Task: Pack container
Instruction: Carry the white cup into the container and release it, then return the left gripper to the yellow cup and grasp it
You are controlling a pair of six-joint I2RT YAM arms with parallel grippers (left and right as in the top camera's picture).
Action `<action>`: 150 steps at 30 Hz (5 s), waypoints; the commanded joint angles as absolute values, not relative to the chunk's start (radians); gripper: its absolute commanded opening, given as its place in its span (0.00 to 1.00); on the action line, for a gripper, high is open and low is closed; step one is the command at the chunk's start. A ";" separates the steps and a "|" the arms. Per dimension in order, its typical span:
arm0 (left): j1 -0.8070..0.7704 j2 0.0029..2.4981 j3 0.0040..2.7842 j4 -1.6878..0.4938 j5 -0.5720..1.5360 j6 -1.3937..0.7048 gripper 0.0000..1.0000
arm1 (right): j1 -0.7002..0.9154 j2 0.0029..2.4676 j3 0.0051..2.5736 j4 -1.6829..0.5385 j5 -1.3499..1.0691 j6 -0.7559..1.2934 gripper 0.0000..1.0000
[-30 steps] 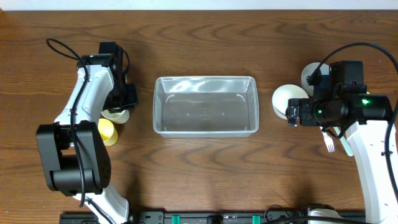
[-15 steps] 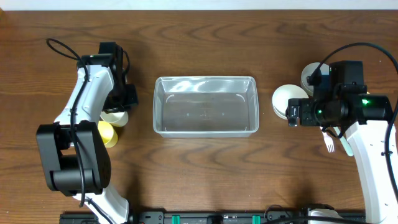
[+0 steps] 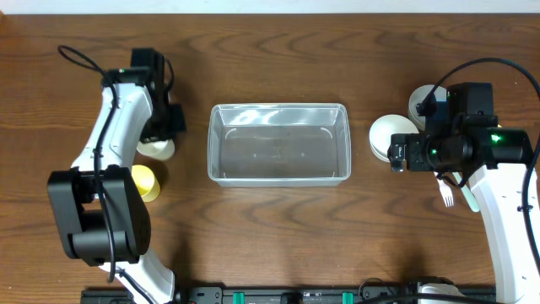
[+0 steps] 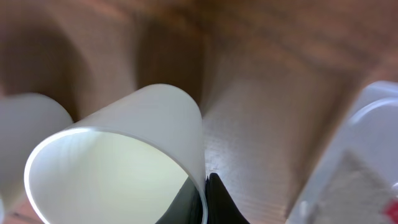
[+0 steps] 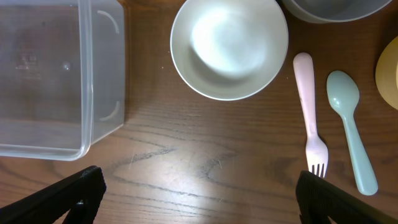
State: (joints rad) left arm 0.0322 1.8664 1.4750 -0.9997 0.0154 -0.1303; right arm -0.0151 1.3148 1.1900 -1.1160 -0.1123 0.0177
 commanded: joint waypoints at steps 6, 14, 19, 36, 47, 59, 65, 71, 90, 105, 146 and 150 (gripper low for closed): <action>-0.110 1.742 1.755 -1.173 0.083 -0.064 0.06 | -0.028 1.314 1.211 -1.118 -0.109 0.014 0.99; -0.381 1.726 1.782 -1.298 0.105 -0.061 0.06 | -0.028 1.314 1.211 -1.116 -0.109 0.014 0.99; -0.468 1.764 1.773 -1.293 0.102 -0.061 0.06 | -0.028 1.314 1.211 -1.116 -0.109 0.014 0.99; -0.420 2.032 1.770 -1.255 0.013 -0.053 0.06 | -0.028 1.314 1.211 -1.119 -0.109 0.014 0.99; -0.420 2.100 1.770 -1.183 -0.002 -0.053 0.07 | -0.028 1.314 1.211 -1.119 -0.109 0.014 0.99; -0.419 2.100 1.770 -1.175 -0.020 -0.053 0.38 | -0.028 1.314 1.211 -1.119 -0.109 0.014 0.99; -0.419 2.073 1.777 -1.192 -0.020 -0.053 0.43 | -0.028 1.314 1.211 -1.118 -0.109 0.014 0.99; -0.417 1.876 1.799 -1.193 -0.029 -0.054 0.49 | -0.028 1.314 1.211 -1.118 -0.109 0.014 0.99; 0.139 1.364 1.544 -1.389 -0.047 -0.358 0.68 | -0.028 1.314 1.211 -1.114 -0.109 0.014 0.99; 0.169 1.489 1.165 -1.096 -0.007 -0.326 0.70 | -0.028 1.314 1.211 -1.115 -0.109 0.014 0.99; 0.169 1.723 1.147 -1.034 -0.008 -0.326 0.06 | -0.028 1.314 1.211 -1.118 -0.109 0.014 0.99; 0.168 1.720 1.148 -1.036 -0.007 -0.326 0.06 | -0.028 1.314 1.211 -1.118 -0.109 0.014 0.99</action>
State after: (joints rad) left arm 0.1635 1.7149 1.1515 -1.0290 -0.0032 -0.3328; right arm -0.0151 1.3148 1.1919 -1.1175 -0.1123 0.0177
